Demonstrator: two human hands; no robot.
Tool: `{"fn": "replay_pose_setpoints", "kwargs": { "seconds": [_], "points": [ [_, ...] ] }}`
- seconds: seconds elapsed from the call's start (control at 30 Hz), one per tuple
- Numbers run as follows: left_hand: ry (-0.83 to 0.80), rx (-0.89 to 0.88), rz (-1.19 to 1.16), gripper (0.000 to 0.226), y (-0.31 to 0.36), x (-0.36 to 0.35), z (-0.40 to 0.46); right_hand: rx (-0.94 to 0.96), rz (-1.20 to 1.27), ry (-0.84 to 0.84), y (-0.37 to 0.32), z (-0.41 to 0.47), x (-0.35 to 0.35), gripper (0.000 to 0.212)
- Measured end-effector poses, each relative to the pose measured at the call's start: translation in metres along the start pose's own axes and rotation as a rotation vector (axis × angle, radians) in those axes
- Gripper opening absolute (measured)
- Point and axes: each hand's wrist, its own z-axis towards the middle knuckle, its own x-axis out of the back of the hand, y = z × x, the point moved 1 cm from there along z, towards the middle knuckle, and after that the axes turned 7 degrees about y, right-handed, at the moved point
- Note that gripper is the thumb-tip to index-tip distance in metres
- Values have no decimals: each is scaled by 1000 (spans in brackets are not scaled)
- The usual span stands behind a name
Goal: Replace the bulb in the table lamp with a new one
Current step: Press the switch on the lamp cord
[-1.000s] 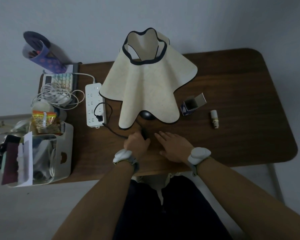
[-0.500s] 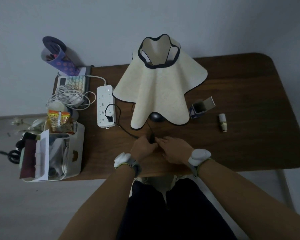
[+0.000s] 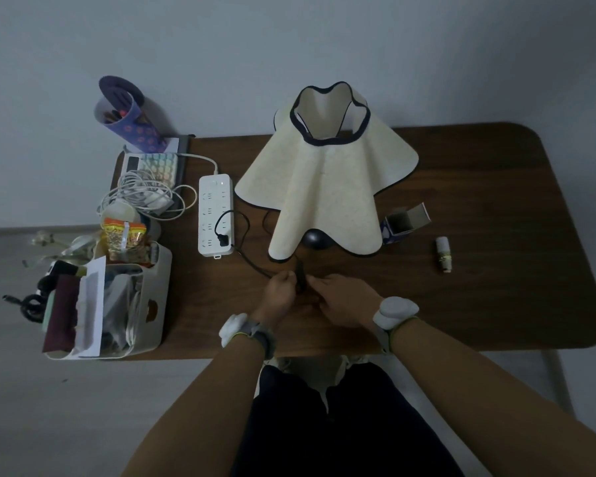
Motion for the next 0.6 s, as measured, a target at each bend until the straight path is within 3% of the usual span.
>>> {"fn": "replay_pose_setpoints", "kwargs": {
  "seconds": [0.23, 0.6],
  "points": [
    [-162, 224, -301, 44, 5, -1, -9, -37, 25, -2, 4, 0, 2, 65],
    [-167, 201, -237, 33, 5, 9, -10, -14, 89, 60, -3, 2, 21, 78]
  ]
}}
